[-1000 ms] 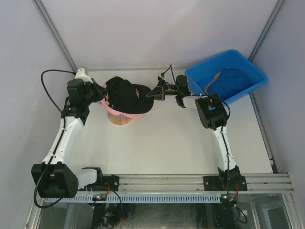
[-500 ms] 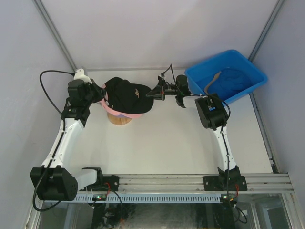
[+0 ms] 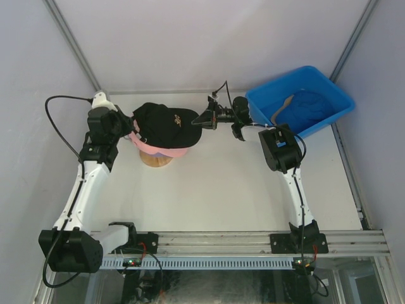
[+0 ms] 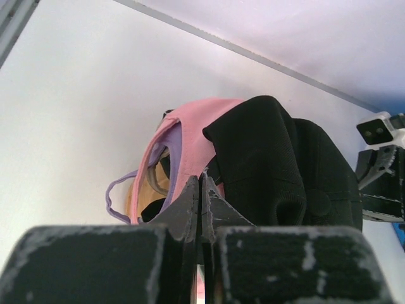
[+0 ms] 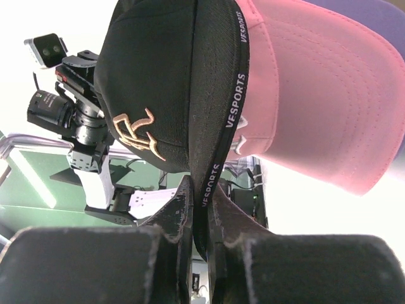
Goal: Stack the hats
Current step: Stack the hat on the hat.
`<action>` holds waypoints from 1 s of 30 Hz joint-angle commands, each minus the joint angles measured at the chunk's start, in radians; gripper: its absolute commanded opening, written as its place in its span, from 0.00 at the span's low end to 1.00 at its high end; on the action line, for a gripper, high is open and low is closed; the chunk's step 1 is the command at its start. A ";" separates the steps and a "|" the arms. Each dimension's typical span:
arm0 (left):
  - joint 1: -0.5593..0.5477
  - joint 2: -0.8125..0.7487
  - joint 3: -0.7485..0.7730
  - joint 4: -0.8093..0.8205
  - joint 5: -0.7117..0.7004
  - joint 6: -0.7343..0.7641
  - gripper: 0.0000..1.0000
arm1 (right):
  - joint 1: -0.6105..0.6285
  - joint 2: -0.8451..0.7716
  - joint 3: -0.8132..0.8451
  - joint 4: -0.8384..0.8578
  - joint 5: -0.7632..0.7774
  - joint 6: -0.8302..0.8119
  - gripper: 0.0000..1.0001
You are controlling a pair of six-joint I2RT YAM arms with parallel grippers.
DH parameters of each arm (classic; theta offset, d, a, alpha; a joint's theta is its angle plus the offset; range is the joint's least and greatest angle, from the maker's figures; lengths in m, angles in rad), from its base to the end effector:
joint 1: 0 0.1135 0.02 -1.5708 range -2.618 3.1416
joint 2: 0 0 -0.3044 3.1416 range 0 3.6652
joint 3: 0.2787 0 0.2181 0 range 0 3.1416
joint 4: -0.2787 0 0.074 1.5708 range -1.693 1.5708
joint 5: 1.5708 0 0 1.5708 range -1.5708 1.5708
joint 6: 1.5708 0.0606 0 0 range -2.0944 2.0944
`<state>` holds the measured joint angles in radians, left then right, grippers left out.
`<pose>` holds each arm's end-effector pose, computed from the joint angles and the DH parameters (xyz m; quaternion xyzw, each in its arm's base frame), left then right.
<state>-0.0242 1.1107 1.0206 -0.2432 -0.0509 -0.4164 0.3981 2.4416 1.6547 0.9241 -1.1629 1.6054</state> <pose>0.2262 -0.0024 0.3831 -0.1731 0.7959 -0.1065 0.5703 0.4766 0.2608 0.2169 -0.0292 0.6870 0.7252 0.0355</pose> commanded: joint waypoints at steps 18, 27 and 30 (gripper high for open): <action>0.004 -0.049 0.058 -0.060 -0.392 0.014 0.00 | -0.023 -0.098 0.056 0.054 0.063 0.045 0.00; 0.029 0.024 0.073 -0.171 -0.454 -0.025 0.00 | -0.013 -0.053 0.028 0.081 0.081 0.062 0.00; 0.037 0.053 0.069 -0.177 -0.434 -0.031 0.00 | -0.018 -0.045 -0.003 0.085 0.087 0.054 0.00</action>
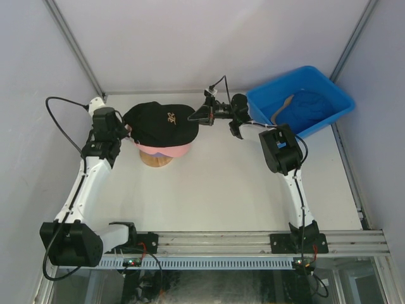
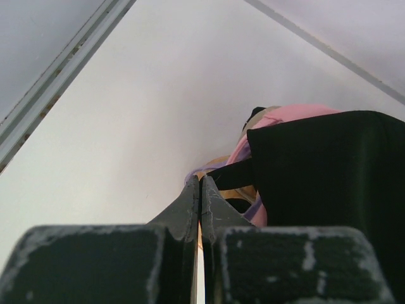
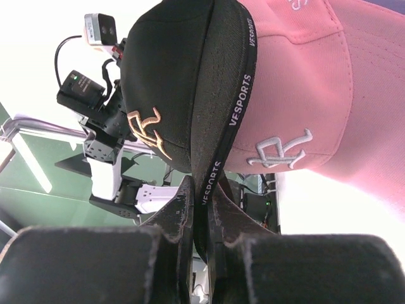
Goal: Stack the hats
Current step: Stack the hat on the hat.
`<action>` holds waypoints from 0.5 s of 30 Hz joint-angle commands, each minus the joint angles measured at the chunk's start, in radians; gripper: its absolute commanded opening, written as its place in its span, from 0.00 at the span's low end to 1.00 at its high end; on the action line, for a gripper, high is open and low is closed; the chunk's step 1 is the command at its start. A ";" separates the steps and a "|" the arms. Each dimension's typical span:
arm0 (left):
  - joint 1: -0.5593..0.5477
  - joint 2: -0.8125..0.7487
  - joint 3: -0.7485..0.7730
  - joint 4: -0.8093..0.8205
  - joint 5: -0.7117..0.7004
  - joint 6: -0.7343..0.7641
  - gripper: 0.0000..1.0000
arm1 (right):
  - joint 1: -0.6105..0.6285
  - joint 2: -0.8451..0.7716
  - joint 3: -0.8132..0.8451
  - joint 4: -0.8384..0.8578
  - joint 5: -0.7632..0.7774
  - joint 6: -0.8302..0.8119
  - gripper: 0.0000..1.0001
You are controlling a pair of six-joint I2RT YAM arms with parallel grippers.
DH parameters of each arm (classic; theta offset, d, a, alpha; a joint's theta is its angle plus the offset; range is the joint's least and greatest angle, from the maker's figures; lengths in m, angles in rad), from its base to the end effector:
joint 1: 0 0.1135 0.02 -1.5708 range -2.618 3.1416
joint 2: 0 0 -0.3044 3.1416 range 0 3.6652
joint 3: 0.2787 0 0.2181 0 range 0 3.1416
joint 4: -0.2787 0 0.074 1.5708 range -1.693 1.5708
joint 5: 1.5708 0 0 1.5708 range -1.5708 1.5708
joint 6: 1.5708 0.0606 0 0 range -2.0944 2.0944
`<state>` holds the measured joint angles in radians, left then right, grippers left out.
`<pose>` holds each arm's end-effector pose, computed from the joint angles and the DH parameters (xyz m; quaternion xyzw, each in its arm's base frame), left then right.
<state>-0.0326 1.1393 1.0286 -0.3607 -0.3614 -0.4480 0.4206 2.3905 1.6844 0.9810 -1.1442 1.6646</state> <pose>0.2247 0.0141 0.3671 -0.2648 0.8014 0.0265 0.5356 0.4671 0.2693 0.2577 -0.0552 0.6639 0.7437 0.0556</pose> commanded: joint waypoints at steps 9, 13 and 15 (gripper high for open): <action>0.046 0.086 0.052 -0.027 -0.111 -0.024 0.00 | -0.078 0.029 -0.122 0.011 0.121 -0.041 0.00; 0.046 0.115 0.053 -0.030 -0.116 -0.031 0.00 | -0.081 0.050 -0.121 -0.013 0.124 -0.051 0.00; 0.047 0.129 0.056 -0.033 -0.117 -0.036 0.00 | -0.083 0.061 -0.117 -0.025 0.129 -0.055 0.00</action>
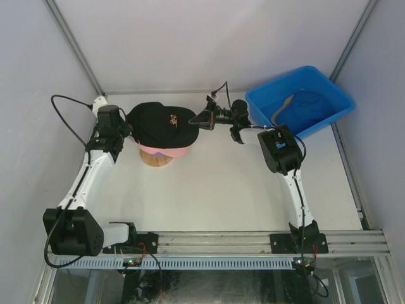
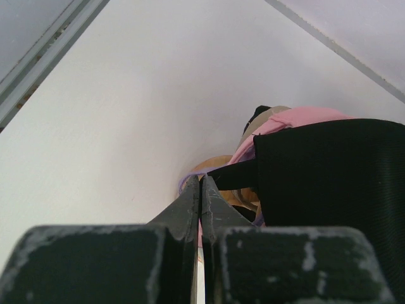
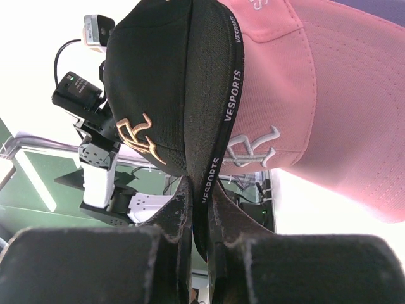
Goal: Stack the hats
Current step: Stack the hat on the hat.
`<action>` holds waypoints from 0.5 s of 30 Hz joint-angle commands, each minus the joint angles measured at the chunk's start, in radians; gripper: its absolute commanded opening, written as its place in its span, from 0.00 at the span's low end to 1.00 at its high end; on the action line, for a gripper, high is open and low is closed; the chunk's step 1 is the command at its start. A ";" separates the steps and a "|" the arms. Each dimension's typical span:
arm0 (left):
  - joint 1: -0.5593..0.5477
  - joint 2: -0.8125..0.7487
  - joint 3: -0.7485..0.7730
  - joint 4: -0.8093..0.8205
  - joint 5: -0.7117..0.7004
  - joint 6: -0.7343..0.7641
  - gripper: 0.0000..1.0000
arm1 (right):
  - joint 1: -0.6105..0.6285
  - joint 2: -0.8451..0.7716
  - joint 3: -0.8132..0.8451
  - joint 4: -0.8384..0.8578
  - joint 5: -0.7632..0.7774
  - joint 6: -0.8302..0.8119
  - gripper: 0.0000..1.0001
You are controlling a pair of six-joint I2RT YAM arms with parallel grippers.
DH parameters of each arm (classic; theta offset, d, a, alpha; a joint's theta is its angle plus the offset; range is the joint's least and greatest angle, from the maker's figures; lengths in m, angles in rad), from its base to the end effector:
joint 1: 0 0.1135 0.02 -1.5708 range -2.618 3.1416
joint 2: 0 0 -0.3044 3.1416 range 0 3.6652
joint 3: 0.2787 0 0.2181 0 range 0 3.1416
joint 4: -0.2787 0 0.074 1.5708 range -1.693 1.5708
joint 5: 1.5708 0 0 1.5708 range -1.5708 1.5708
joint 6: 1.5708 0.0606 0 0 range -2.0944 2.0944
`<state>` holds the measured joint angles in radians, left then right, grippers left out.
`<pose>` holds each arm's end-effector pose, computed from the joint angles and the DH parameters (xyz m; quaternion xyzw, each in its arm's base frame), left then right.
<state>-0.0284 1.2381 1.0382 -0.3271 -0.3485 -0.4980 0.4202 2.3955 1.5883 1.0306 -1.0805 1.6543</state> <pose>0.2517 0.0136 0.3525 -0.2827 0.8102 0.0174 0.5132 0.4638 0.2658 0.2329 -0.0183 0.6690 0.7403 0.0646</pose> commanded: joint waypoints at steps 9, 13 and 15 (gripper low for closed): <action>0.043 0.075 0.053 -0.076 -0.096 0.017 0.00 | -0.083 0.066 -0.028 -0.261 0.108 -0.161 0.00; 0.042 0.086 0.046 -0.088 -0.081 0.024 0.00 | -0.080 0.064 -0.020 -0.391 0.127 -0.247 0.00; 0.042 0.095 0.048 -0.097 -0.076 0.026 0.00 | -0.076 0.063 -0.016 -0.456 0.138 -0.291 0.00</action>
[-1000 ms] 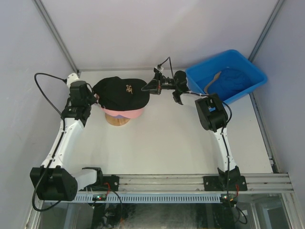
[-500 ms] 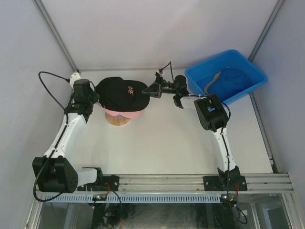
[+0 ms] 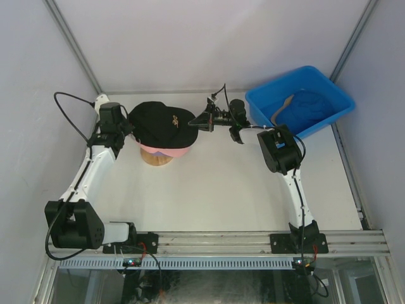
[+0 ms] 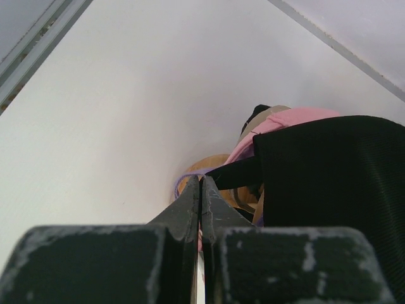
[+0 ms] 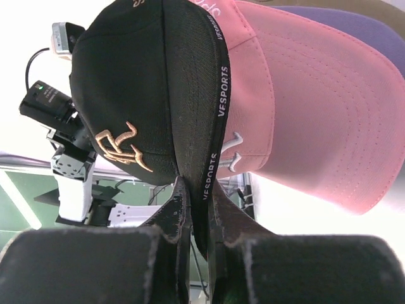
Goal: Stack the hats
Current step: Stack the hat on the hat.
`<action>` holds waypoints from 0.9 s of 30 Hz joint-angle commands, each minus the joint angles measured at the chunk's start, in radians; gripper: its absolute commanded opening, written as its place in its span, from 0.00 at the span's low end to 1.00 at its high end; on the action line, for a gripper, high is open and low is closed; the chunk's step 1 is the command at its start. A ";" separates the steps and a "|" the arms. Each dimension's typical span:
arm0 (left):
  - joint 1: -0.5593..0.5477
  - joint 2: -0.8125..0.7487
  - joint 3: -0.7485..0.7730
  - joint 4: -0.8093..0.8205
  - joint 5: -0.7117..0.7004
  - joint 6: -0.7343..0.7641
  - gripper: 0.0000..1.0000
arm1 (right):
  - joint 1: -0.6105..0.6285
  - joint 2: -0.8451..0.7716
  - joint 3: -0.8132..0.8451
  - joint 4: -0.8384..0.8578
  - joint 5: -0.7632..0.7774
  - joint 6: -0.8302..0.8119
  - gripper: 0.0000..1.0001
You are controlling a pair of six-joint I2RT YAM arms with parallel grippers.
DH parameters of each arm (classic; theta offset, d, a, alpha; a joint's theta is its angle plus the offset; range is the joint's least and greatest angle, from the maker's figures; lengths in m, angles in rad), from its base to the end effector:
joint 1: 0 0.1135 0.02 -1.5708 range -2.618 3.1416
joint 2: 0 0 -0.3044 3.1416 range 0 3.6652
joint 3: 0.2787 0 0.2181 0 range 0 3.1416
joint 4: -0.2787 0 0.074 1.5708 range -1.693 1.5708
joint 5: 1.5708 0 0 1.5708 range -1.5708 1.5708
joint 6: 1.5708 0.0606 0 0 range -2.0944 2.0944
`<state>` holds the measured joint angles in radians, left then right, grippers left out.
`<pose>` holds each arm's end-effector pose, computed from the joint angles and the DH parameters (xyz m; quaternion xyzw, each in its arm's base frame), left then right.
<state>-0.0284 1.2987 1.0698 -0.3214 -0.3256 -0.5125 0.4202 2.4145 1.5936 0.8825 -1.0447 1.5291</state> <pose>0.2685 0.0118 0.3488 -0.2832 0.8170 0.0075 0.5022 0.4703 0.2675 0.2097 0.0035 0.6961 0.7144 0.0717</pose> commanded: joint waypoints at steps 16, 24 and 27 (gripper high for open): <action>0.051 0.068 0.025 -0.144 -0.069 0.052 0.00 | -0.036 0.048 -0.073 -0.568 0.208 -0.350 0.00; 0.056 0.057 0.032 -0.160 -0.057 0.052 0.00 | -0.024 0.006 -0.085 -0.609 0.238 -0.382 0.00; 0.059 0.052 0.042 -0.171 -0.044 0.049 0.00 | -0.016 -0.023 -0.094 -0.640 0.245 -0.386 0.00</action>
<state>-0.0189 1.3384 1.0885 -0.3305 -0.2787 -0.5117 0.4316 2.3451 1.5795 0.5480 -0.9775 1.2697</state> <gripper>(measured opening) 0.008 0.040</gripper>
